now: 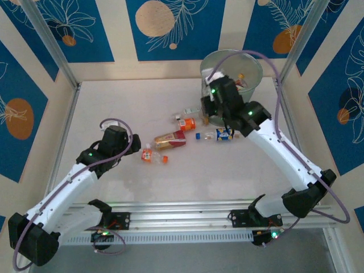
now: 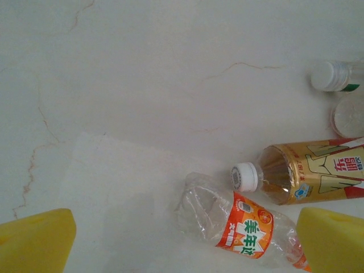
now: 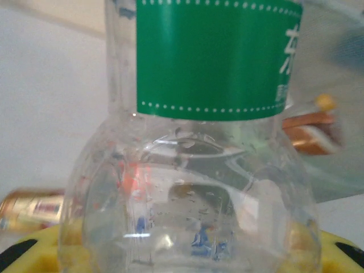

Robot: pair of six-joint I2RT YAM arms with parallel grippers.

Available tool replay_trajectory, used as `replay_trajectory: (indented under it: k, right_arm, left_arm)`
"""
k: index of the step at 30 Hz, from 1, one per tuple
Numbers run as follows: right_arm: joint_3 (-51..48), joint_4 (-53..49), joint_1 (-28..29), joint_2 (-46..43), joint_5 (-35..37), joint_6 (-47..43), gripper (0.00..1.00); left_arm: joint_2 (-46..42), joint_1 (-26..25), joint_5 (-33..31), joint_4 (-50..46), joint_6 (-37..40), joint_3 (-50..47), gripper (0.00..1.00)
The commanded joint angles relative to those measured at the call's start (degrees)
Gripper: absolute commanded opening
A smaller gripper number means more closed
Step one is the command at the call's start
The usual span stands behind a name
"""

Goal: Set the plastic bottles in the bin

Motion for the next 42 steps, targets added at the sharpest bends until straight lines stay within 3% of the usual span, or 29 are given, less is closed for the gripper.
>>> replay_trajectory:
  k: [1,14,28,32,39,42]
  right_arm:
    - [4.39,5.73,-4.56,2.15,0.48,3.14,0.31]
    - [17.25,5.77,-16.6,17.37,-3.57,9.42,0.31]
    - [21.89,0.27,-20.91,26.24,-7.31,9.42,0.36]
    - [20.5,-0.64,-21.05,26.56,-7.78,8.91,0.43]
    - [18.94,-1.8,-21.01,25.15,-7.52,7.97,0.76]
    - [18.28,-1.57,-21.01,23.82,-7.23,7.73,0.83]
  left_arm:
    - [-0.3,0.79,1.04,0.72,1.08,1.13,0.99]
    - [-0.2,0.8,1.59,0.71,2.41,1.83,0.99]
    - [-0.39,0.77,1.26,0.56,2.79,1.92,0.99]
    - [-0.51,0.81,1.21,0.3,2.74,1.92,1.0]
    - [-1.06,0.81,0.88,-0.08,2.68,2.1,1.0]
    - [-1.08,0.81,0.91,-0.08,2.55,2.1,1.0]
